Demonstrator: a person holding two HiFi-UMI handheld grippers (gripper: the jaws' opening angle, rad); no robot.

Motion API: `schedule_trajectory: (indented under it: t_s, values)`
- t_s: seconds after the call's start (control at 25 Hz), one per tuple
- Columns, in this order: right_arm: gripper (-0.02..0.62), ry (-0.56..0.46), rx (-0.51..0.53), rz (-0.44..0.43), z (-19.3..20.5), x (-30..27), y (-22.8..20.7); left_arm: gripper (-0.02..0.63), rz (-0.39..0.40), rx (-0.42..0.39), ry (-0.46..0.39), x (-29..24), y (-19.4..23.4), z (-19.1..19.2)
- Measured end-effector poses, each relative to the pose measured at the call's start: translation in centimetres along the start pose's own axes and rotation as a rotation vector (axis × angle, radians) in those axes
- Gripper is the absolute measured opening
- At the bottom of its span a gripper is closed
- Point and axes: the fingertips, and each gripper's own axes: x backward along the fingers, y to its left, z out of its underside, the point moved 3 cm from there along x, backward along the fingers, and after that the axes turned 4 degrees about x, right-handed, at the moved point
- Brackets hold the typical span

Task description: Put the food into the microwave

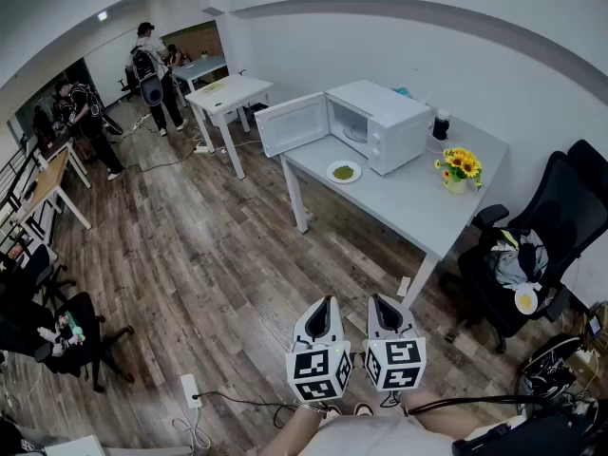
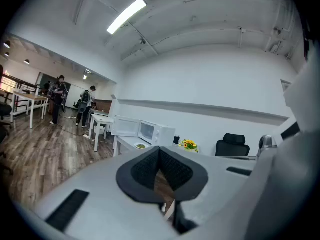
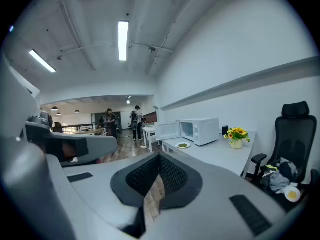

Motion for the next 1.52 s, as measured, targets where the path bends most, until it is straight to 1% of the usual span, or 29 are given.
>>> schedule_trajectory:
  t_s: [0.4, 0.56, 0.84, 1.08, 1.36, 1.52]
  values:
    - [0.015, -0.002, 0.008, -0.004, -0.3, 0.0, 1.0, 0.000, -0.008, 0.010, 0.002, 0.6, 0.9, -0.4]
    - [0.016, 0.003, -0.021, -0.008, 0.1, -0.2, 1.2, 0.000, -0.011, 0.005, 0.007, 0.8, 1.2, -0.2]
    - [0.016, 0.021, -0.042, 0.006, 0.2, -1.8, 2.8, 0.000, -0.013, -0.003, 0.032, 0.8, 3.9, -0.5]
    - [0.015, 0.021, -0.056, 0.041, 0.2, -2.7, 4.0, 0.000, 0.012, -0.009, 0.041, 0.8, 5.7, -0.8]
    - [0.015, 0.051, -0.060, 0.064, 1.0, -3.8, 4.2, 0.000, 0.028, 0.008, 0.052, -0.1, 6.9, -0.6]
    - [0.015, 0.067, -0.062, 0.063, 1.4, -5.1, 4.2, 0.000, 0.025, 0.014, 0.066, -1.0, 7.8, -0.3]
